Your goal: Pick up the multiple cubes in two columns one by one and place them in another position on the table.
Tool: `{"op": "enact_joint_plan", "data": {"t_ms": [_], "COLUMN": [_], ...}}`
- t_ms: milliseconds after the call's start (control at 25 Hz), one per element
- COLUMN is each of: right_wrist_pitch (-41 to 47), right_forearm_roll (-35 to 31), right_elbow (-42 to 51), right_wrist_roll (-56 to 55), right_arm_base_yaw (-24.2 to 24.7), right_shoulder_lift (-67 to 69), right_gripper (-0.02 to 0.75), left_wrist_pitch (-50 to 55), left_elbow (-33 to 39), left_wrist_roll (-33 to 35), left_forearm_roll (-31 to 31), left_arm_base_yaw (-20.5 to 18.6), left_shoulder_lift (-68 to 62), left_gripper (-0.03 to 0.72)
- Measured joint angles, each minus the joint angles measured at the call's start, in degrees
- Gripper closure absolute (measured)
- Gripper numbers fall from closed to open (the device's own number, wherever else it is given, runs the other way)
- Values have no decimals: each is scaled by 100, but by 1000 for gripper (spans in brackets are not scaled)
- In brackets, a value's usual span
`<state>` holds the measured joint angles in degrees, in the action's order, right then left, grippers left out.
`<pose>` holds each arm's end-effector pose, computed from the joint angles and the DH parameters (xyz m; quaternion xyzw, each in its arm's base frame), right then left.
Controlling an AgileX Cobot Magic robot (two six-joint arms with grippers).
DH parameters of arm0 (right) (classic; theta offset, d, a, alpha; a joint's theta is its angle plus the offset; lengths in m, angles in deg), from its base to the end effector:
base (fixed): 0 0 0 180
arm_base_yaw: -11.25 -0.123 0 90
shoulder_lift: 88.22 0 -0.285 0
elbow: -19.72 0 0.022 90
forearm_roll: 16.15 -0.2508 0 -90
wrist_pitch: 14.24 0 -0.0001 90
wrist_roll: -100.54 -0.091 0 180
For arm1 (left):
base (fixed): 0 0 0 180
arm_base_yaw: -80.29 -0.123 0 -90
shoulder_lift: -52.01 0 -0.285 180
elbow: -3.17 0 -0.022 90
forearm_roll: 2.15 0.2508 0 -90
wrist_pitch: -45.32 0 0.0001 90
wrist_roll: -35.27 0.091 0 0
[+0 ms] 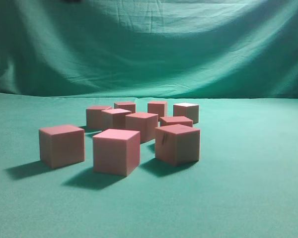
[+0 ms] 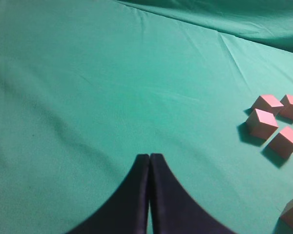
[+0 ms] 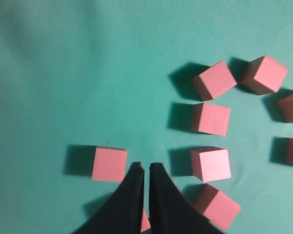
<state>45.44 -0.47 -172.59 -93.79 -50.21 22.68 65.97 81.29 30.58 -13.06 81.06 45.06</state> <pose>0.2035 0.3298 0.2919 -0.4306 0.8736 0.0132 0.2264 0.0525 -0.0068 0.1768 -0.0778 0.7914 -0.1090 0.5965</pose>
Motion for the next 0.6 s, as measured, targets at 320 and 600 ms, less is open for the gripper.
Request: {"op": "enact_joint_plan", "data": {"t_ms": [320,600], "right_wrist_pitch": [-371,-100], "right_forearm_roll": [-541,-974], "right_elbow": [0,0], "right_wrist_roll": [-350,-268], "right_arm_base_yaw": [0,0], "right_shoulder_lift": [-1149,-2519], "right_gripper": [738,738], "left_wrist_pitch": [0,0], "left_elbow": [0,0], "left_wrist_roll": [0,0], "left_forearm_roll": [0,0], "left_arm_base_yaw": [0,0], "left_shoulder_lift": [0,0], "left_gripper": [688,688]}}
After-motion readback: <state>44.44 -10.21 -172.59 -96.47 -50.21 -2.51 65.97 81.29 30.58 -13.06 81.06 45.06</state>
